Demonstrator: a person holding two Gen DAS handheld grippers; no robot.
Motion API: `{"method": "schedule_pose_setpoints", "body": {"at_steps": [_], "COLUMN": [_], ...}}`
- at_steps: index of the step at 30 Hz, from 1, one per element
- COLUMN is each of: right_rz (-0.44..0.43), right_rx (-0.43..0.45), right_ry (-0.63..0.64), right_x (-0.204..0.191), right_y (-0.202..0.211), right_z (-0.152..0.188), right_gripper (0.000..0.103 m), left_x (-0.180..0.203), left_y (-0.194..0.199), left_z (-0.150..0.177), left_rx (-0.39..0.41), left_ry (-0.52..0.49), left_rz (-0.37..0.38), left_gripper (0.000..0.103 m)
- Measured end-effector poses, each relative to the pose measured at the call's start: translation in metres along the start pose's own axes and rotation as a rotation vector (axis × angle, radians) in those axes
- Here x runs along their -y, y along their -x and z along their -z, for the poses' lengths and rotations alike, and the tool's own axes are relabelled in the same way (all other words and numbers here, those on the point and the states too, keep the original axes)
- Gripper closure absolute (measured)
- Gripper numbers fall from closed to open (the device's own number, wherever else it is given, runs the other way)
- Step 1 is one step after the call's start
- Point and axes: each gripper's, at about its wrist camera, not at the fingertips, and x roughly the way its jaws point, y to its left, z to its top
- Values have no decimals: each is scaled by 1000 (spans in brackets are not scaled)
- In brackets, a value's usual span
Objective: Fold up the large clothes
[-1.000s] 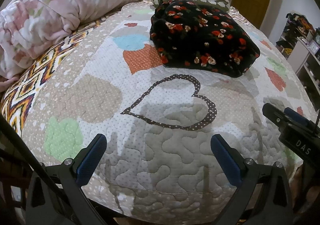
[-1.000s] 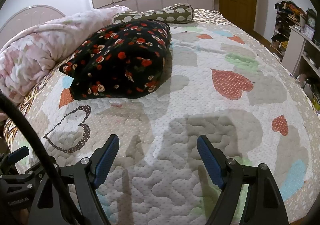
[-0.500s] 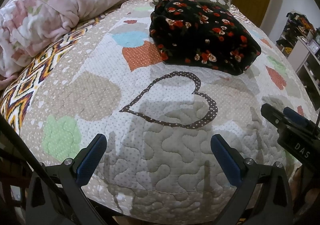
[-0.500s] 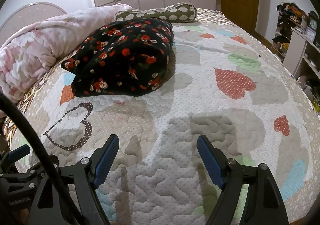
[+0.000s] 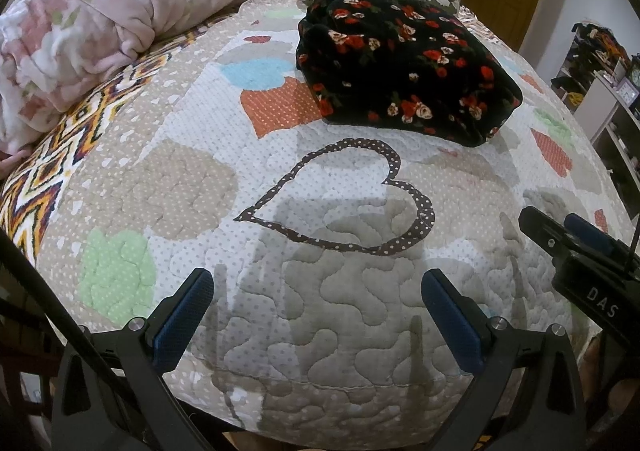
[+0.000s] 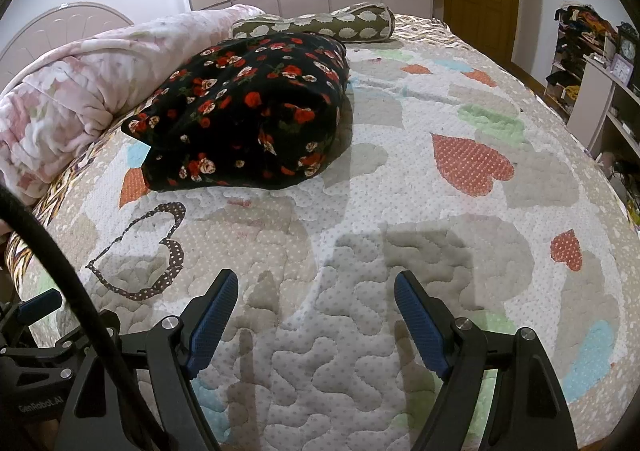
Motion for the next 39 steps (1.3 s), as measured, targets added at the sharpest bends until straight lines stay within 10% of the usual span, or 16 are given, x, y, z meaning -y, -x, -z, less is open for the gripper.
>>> {"method": "schedule_pose_setpoints", "body": {"at_steps": [39], "right_rz": [-4], "right_rx": [-10], "right_ry": [8], "right_x": [-3], "right_y": [-5], "right_z": [4], "right_gripper": [18], "left_x": [0], "left_y": [-6], "left_z": [3], "left_rx": [-17], "left_ry": [3], "left_rz": [5], "left_gripper": [0]}}
